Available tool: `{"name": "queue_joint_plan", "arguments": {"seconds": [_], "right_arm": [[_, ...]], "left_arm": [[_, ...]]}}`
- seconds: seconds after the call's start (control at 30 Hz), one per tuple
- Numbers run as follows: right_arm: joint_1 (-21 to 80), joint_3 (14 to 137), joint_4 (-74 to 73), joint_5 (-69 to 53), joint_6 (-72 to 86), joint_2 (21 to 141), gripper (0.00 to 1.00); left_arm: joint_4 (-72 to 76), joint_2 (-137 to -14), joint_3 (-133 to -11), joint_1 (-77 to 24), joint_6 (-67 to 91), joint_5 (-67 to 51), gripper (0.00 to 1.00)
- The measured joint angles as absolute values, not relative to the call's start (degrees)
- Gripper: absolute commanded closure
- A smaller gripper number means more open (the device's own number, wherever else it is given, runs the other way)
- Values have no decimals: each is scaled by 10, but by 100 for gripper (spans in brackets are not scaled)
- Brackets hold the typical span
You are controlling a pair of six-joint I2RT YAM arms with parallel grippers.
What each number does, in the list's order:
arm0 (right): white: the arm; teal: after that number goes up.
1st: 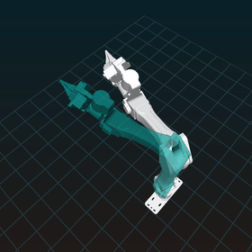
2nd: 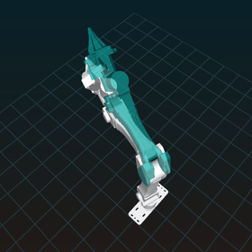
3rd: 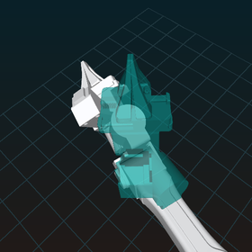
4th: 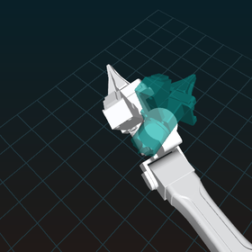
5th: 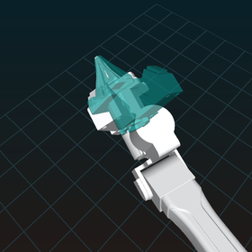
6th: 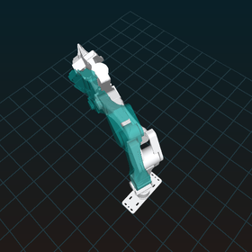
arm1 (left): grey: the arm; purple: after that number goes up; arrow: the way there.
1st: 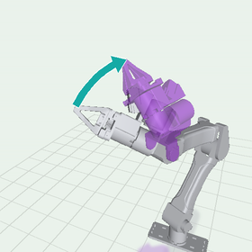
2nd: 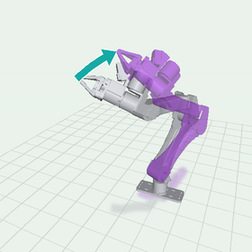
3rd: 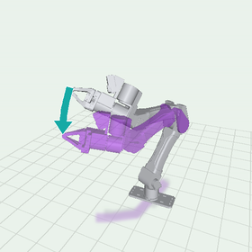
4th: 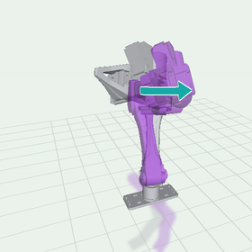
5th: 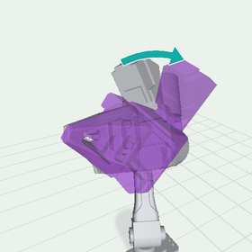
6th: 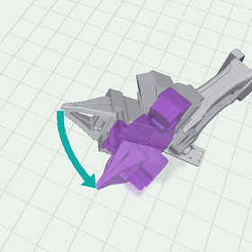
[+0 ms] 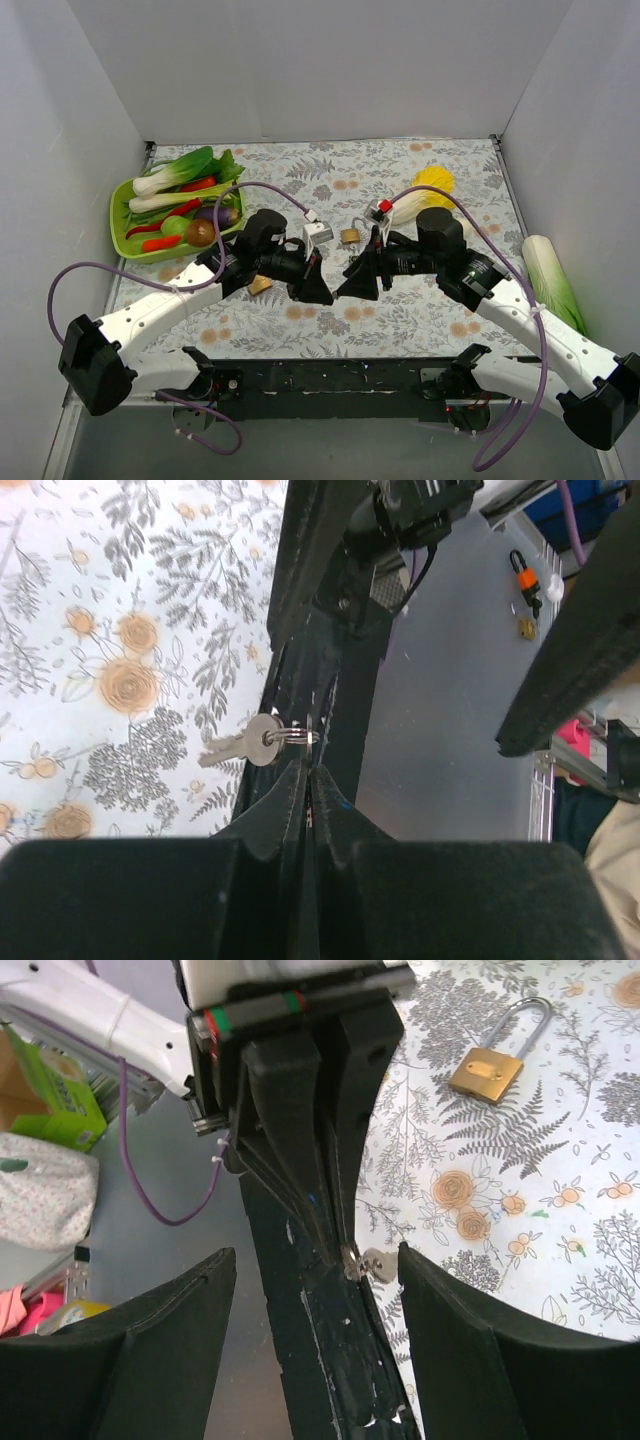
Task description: Unlock with the key
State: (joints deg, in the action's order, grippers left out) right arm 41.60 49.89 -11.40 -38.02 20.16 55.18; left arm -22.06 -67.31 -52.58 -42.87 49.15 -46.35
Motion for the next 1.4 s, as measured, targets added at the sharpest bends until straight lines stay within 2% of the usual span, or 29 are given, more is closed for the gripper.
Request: {"name": "queue_joint_plan", "arguments": {"seconds": [0.2, 0.57, 0.8, 1.07, 1.4], "right_arm": [[418, 466, -72, -415, 195, 557, 43], [425, 402, -43, -441, 199, 568, 46], [429, 391, -3, -451, 212, 579, 55], [433, 385, 10, -456, 213, 592, 58], [436, 384, 13, -461, 211, 597, 70]], "left_arm": [[-282, -700, -536, -455, 473, -455, 100], [-300, -705, -545, -459, 464, -453, 100], [-300, -719, -546, -459, 463, -455, 100], [-296, -720, -546, -460, 463, -458, 100], [-293, -720, -546, -461, 463, -465, 100]]}}
